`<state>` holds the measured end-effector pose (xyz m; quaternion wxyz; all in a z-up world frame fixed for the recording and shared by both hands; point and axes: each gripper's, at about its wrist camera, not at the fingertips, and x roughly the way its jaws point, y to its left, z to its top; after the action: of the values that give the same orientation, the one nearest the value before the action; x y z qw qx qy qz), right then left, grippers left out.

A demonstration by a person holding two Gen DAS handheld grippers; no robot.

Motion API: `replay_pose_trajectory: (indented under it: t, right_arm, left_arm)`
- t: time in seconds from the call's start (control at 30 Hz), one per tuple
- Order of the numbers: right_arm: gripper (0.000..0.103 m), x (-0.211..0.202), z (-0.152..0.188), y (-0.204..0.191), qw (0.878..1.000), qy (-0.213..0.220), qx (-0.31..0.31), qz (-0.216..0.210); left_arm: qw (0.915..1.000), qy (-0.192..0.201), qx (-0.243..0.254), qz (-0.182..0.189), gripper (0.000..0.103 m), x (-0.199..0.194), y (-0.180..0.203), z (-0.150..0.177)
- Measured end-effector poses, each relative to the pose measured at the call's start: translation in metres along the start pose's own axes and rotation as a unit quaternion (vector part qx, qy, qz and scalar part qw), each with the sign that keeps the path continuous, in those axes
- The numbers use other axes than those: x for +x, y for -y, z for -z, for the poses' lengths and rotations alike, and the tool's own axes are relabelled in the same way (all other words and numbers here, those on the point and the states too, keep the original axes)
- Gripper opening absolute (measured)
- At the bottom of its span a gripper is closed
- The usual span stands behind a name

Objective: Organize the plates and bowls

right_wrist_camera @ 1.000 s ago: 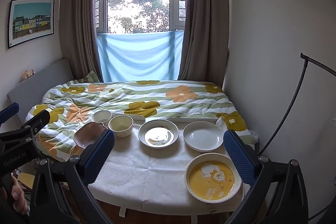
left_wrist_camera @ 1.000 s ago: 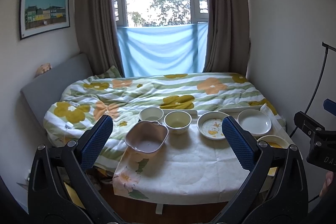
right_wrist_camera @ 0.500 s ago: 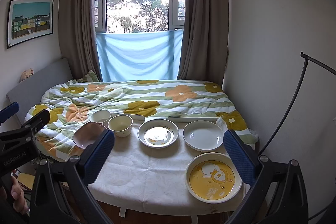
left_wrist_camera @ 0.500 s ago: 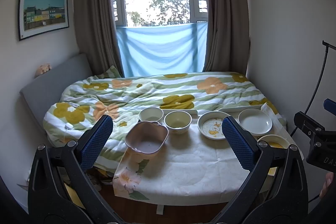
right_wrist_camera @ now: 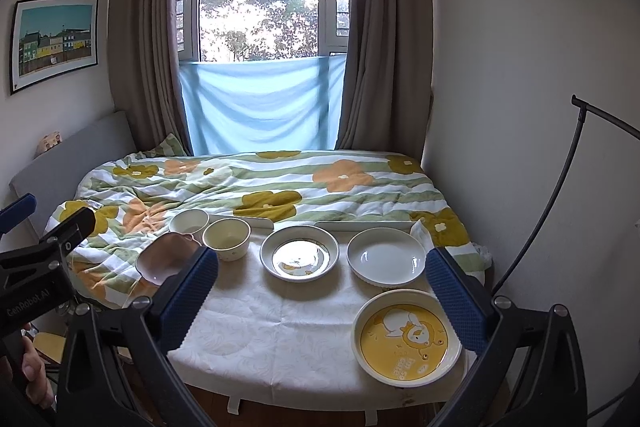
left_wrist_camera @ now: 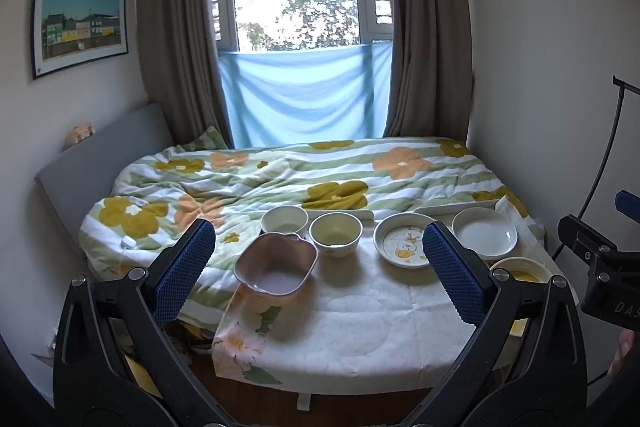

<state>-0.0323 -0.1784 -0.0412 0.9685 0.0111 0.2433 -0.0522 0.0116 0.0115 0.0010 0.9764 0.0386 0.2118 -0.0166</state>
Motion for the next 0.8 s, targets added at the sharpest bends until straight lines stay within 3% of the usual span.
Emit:
replay_pose_trajectory:
  t: [0.8]
  right_arm:
    - [0.103,0.005,0.004,0.007,1.0,-0.01,0.013,0.007]
  left_arm:
    - [0.9998,-0.004,0.007,0.018,0.103,0.013,0.009,-0.003]
